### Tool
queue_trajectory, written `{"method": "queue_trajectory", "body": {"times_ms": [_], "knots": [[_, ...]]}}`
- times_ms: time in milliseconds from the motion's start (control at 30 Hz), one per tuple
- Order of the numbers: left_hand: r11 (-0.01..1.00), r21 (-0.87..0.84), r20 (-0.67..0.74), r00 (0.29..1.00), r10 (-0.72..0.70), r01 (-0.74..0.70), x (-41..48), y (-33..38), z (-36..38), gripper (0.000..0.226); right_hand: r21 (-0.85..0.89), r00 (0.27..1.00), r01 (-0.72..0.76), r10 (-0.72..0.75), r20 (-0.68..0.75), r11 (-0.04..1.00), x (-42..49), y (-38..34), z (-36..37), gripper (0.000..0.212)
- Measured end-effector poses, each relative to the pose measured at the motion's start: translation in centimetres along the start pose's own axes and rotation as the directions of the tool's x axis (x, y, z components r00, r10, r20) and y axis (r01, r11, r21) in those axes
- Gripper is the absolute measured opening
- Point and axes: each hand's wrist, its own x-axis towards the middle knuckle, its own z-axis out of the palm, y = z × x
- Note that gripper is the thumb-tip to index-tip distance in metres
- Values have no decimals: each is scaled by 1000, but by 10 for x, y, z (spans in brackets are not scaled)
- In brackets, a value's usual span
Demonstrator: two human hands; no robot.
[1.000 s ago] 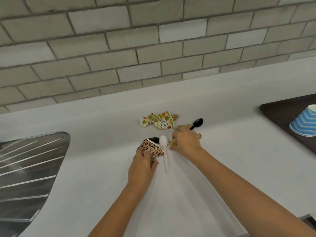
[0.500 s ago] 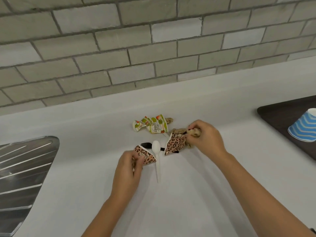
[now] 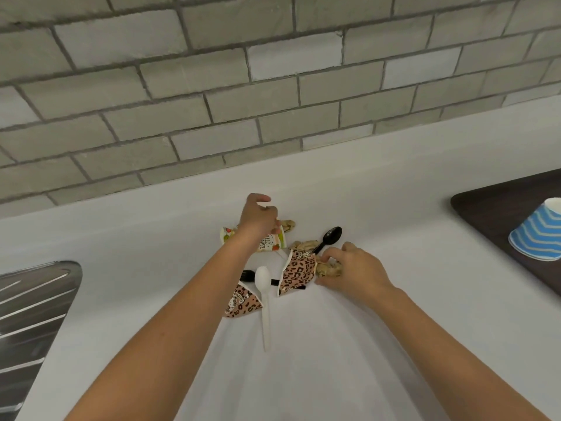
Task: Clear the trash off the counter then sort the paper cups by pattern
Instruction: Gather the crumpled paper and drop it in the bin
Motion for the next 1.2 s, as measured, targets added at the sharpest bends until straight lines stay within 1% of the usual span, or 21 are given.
{"method": "queue_trajectory", "body": {"times_ms": [33, 67, 100, 133, 200, 233, 300, 333, 400, 467, 500, 600, 667, 700, 767, 800, 867, 933, 1000, 1067, 1200], "knots": [[984, 167, 37, 998, 60, -65, 8, -2, 5, 28, 20, 998, 47, -46, -46, 999, 0, 2, 3, 38], [931, 329, 85, 987, 140, -160, 13, -3, 10, 32, 26, 992, 100, -98, -77, 995, 1, 5, 6, 32], [838, 481, 152, 965, 212, -260, 19, -5, 15, 33, 25, 986, 142, -139, -94, 990, 2, 7, 7, 26], [708, 618, 233, 940, 250, -342, 25, -7, 19, 31, 19, 982, 160, -157, -100, 987, 3, 8, 6, 20], [445, 794, 355, 910, 213, -413, 36, -11, 28, 29, -2, 984, 140, -139, -110, 990, 3, 11, 6, 15], [361, 839, 369, 914, 171, -407, 41, -12, 32, 31, -5, 987, 109, -109, -122, 994, 4, 13, 6, 14], [265, 895, 347, 933, 94, -360, 50, -15, 36, 29, 26, 987, 35, -30, -157, 999, 8, 18, 4, 20], [241, 909, 334, 940, 71, -341, 53, -16, 38, 26, 61, 983, 6, 5, -181, 998, 10, 19, 0, 25], [228, 911, 341, 938, 53, -344, 57, -19, 40, 21, 158, 975, -22, 56, -214, 987, 16, 21, -9, 33], [202, 890, 387, 911, 139, -409, 58, -20, 43, 19, 246, 968, -23, 83, -236, 969, 25, 22, -20, 32], [203, 870, 406, 886, 223, -449, 57, -19, 43, 19, 279, 964, -18, 91, -251, 960, 30, 22, -25, 29], [266, 798, 402, 807, 432, -540, 44, -6, 39, 21, 312, 961, 28, 60, -268, 950, 45, 19, -36, 22], [304, 782, 324, 771, 548, -545, 34, 7, 31, 20, 315, 973, 52, 23, -230, 948, 56, 13, -40, 19], [348, 773, 263, 767, 585, -530, 28, 12, 24, 20, 320, 982, 65, -3, -191, 945, 62, 9, -41, 21], [458, 745, 136, 783, 607, -484, 15, 19, 6, 20, 306, 992, 119, -101, -74, 945, 74, 0, -42, 28], [511, 731, 76, 798, 598, -453, 6, 20, -4, 20, 267, 987, 156, -163, 6, 951, 81, -5, -41, 34], [630, 674, -31, 838, 545, -385, -13, 17, -27, 18, 128, 946, 222, -245, 212, 967, 95, -15, -39, 41], [749, 582, -109, 882, 459, -318, -34, 7, -48, 14, -23, 887, 269, -238, 397, 963, 107, -23, -35, 40], [829, 496, -163, 909, 383, -260, -54, -6, -67, 9, -95, 840, 290, -206, 502, 952, 114, -29, -29, 42], [881, 422, -212, 921, 326, -215, -70, -19, -83, 8, -98, 823, 303, -209, 527, 948, 115, -33, -23, 41], [953, 267, -305, 926, 223, -142, -99, -41, -105, 12, -158, 873, 306, -211, 439, 939, 113, -35, -17, 28]]}}
